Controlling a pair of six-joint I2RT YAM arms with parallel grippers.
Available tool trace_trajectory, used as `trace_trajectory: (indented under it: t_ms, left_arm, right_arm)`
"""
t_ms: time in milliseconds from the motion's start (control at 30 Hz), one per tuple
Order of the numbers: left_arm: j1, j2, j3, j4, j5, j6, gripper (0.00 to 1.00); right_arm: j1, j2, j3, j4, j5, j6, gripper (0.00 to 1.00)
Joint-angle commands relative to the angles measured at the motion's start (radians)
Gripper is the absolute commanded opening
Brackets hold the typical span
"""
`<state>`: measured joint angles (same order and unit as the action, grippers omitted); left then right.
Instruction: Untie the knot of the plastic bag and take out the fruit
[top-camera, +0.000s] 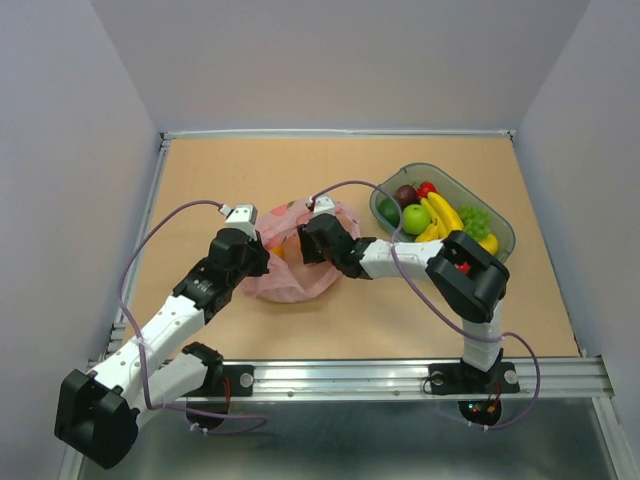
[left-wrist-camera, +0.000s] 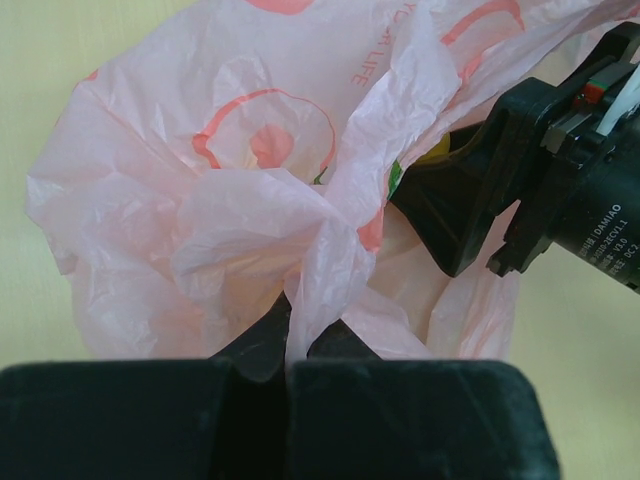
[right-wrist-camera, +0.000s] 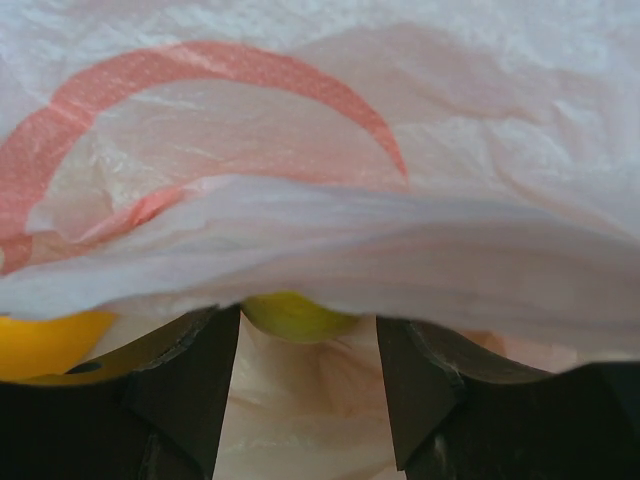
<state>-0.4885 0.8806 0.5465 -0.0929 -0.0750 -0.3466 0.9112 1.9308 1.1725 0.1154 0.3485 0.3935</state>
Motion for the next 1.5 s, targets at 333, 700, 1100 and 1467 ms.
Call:
trace_trajectory:
  t_ms: [333, 700, 1100, 1467]
  left_arm:
    - [0.004, -0.012, 0.02, 0.044, -0.014, -0.005, 0.0]
    - [0.004, 0.003, 0.023, 0.042, -0.019, -0.005, 0.0]
    - [0.004, -0.005, 0.023, 0.038, -0.026, -0.005, 0.0]
    - [0.005, -0.006, 0.021, 0.035, -0.032, -0.005, 0.0]
  right_arm:
    - [0.002, -0.464, -0.191, 0.0, -0.298, -0.128, 0.0]
    - [-0.061, -0.673, -0.117, -0.169, -0.077, -0.168, 0.0]
    - [-0.426, -0.768, -0.185, -0.264, 0.121, -0.081, 0.0]
    - [-0.761, -0.817, -0.35, -0.485, 0.086, 0.072, 0.0]
